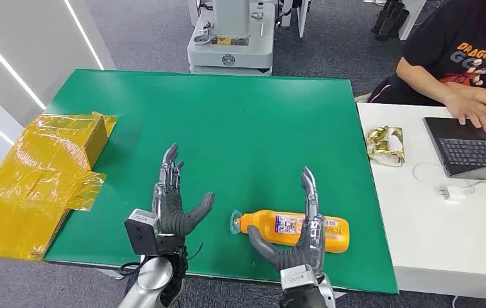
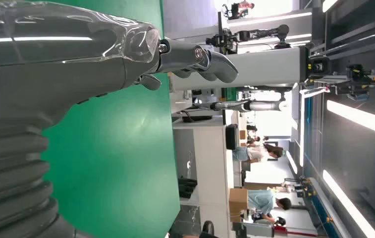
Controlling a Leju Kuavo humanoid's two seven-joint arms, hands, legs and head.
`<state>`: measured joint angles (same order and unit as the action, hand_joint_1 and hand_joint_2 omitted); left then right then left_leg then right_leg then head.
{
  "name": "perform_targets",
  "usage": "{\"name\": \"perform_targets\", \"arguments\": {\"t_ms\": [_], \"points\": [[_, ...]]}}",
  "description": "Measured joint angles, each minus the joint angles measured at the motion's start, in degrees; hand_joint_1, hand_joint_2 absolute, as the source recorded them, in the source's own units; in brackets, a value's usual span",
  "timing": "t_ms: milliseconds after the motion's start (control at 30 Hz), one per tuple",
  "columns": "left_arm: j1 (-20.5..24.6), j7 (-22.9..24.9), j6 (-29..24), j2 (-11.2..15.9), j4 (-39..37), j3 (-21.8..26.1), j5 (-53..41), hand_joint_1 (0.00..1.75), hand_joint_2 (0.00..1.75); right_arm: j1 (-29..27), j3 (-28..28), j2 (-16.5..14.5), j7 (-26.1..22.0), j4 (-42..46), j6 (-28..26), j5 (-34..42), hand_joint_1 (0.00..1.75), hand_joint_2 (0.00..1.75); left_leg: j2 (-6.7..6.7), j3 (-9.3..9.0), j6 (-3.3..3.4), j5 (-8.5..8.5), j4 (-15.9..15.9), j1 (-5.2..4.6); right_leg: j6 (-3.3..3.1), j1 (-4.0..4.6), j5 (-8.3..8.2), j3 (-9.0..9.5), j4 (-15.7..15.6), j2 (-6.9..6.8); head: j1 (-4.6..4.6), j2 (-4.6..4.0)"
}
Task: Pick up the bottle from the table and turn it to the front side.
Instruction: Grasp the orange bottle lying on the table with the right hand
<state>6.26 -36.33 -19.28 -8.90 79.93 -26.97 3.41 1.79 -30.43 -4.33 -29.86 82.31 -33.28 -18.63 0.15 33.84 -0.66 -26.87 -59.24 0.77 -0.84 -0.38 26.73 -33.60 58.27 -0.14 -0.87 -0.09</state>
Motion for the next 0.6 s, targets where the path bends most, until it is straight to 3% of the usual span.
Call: {"name": "perform_targets", "arguments": {"t_ms": [600], "points": [[0.2, 0.6, 0.1, -0.6, 0.0, 0.0, -0.4, 0.00, 1.75, -0.7, 1.5, -0.5, 1.2, 1.0, 1.2, -2.7, 0.00, 1.75, 0.00, 0.00, 0.00, 0.00, 0.0, 0.00, 0.00, 0.00, 0.00, 0.00, 0.0, 0.00, 0.00, 0.00]]}}
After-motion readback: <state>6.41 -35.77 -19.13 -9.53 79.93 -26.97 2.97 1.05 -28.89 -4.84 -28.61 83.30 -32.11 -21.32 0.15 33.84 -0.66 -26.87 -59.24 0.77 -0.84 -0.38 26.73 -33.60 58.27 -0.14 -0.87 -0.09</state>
